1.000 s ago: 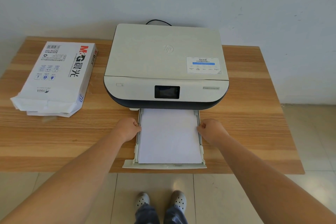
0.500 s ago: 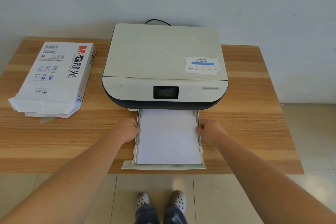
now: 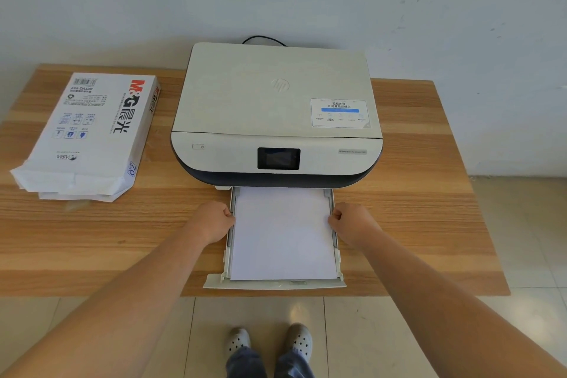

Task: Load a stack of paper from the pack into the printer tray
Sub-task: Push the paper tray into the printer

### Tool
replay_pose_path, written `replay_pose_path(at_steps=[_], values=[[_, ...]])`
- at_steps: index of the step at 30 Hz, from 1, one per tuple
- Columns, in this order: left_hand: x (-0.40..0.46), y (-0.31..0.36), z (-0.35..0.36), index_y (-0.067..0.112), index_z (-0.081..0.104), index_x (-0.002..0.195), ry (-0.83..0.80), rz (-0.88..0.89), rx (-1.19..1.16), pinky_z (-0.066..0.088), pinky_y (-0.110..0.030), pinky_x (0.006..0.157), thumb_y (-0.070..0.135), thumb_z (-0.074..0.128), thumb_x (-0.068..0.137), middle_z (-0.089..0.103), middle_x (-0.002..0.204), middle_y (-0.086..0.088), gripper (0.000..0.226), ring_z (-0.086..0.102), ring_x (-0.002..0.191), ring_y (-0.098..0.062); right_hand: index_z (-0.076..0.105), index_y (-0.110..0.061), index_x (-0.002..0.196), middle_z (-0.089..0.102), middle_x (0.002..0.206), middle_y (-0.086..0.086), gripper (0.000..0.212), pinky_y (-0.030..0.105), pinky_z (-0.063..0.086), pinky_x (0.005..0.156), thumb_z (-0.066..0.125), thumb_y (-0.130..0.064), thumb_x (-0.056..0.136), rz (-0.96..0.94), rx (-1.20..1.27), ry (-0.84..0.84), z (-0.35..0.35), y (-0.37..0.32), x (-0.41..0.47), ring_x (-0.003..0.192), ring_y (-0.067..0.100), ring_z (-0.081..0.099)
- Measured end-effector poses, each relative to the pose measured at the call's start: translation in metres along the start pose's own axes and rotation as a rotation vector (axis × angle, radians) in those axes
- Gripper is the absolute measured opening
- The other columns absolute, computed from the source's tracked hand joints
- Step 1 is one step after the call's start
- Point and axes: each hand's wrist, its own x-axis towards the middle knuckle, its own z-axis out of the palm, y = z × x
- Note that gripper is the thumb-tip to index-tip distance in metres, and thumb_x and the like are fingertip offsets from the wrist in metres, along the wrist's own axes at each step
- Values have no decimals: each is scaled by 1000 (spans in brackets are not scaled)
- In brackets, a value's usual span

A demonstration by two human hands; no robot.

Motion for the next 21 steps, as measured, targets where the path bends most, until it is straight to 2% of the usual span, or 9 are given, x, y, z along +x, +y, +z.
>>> replay_pose_path(at_steps=[4,9,14,21], values=[[-1,0,1,13,59,73,5,3,-5,42,-25,57,21,55,91,65,87,-10,21,58,75,-19,55,-16,82,59,76,3,16,27,45,54,44,-23,92,5,4,0,1,-1,0,61,16,51],[0,0,0,13,55,69,6,7,6,39,-26,55,21,54,91,65,83,-12,23,54,67,-17,53,-17,78,55,72,1,16,26,43,52,46,-23,91,13,36,15,3,-2,0,59,15,49],[-1,2,1,15,51,65,13,4,-4,38,-26,54,20,54,91,57,70,-6,27,50,62,-15,53,-16,79,55,73,1,15,27,44,53,46,-23,91,12,49,23,4,-2,0,60,15,49],[0,1,3,15,54,69,13,12,11,38,-25,55,20,54,91,60,76,-7,23,53,67,-16,54,-15,83,55,72,1,15,26,44,54,45,-22,93,2,30,22,5,-3,0,59,14,49]])
